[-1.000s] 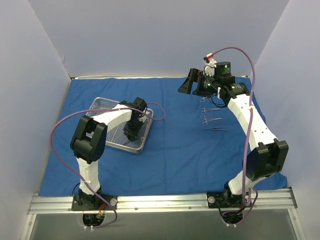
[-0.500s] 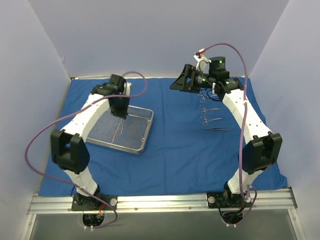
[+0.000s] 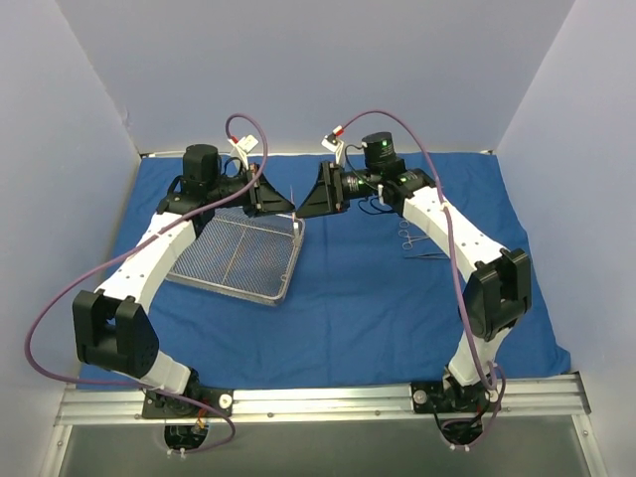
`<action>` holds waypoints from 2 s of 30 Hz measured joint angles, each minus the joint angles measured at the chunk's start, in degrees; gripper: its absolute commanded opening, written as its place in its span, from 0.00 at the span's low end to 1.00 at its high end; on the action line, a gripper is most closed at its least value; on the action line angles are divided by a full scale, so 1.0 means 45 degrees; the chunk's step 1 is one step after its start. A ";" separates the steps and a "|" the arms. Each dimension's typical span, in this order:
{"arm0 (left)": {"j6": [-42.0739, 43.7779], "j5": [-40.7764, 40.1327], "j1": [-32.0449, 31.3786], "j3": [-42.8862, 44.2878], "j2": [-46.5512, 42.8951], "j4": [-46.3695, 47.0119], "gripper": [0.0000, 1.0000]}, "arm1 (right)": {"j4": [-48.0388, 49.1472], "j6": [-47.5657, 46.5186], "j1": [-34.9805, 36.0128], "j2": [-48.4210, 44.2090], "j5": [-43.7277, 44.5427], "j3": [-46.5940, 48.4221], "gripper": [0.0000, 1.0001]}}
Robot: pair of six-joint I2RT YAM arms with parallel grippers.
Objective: Open and lay out the surgical kit
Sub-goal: Place the medical item in the surgical kit.
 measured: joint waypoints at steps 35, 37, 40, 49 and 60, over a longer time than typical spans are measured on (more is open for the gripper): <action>0.2963 -0.5858 0.1268 0.1608 -0.0602 -0.5372 0.94 | -0.4313 0.3371 -0.2302 0.0316 0.5872 0.0209 0.00; 0.3308 -0.6407 0.1297 0.1583 -0.0884 -0.5799 0.94 | -0.5212 0.4410 -0.2885 0.0253 0.7597 0.0160 0.00; 0.3653 -0.6761 0.1331 0.1491 -0.1331 -0.6042 0.94 | -0.6611 0.6120 -0.3439 -0.0039 1.0069 -0.0437 0.00; 0.4211 -0.6703 0.1938 0.1273 -0.1515 -0.6266 0.94 | -0.8806 0.9486 -0.5513 -0.0758 1.3328 -0.3259 0.00; 0.4435 -0.6547 0.2147 0.1282 -0.1107 -0.6460 0.94 | -0.8354 1.0807 -0.6611 -0.0534 1.4192 -0.4158 0.00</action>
